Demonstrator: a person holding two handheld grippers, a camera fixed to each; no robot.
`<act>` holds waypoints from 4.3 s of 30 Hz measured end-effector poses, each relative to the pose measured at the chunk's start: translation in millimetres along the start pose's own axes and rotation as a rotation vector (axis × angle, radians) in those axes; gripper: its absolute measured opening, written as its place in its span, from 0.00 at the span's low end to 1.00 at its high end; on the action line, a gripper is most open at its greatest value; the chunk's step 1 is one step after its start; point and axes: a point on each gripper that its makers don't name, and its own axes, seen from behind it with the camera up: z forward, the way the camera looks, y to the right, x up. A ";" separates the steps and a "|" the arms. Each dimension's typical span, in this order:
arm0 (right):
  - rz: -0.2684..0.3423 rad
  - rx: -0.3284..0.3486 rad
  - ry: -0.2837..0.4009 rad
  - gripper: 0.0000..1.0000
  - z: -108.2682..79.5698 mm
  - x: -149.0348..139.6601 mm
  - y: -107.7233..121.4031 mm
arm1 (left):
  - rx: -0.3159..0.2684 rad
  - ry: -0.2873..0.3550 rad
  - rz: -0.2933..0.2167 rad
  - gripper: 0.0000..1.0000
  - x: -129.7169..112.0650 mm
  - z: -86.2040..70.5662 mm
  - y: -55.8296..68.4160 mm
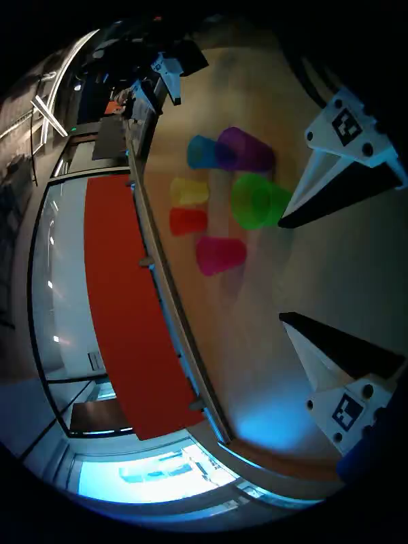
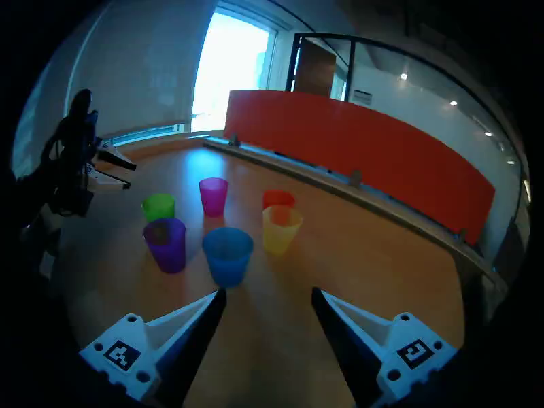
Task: Pour water
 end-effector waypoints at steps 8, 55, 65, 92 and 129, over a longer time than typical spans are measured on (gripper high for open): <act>0.073 -0.132 0.113 0.97 -6.7 21.0 33.8 | 0.091 0.087 -0.035 0.91 22.8 -10.8 -19.4; 0.224 -0.563 0.515 0.99 -53.2 92.1 106.9 | 0.268 0.470 -0.255 0.92 115.2 -47.6 -53.4; 0.240 -0.560 0.499 0.98 -40.7 93.3 96.0 | 0.285 0.472 -0.267 0.91 109.4 -35.9 -39.2; 0.304 -0.570 0.465 0.99 -31.8 100.5 95.0 | 0.387 0.463 -0.285 0.91 63.6 -15.6 -53.5; 0.339 -0.619 0.425 0.99 -30.8 87.1 106.9 | 0.430 0.402 -0.268 0.92 5.5 6.8 -89.9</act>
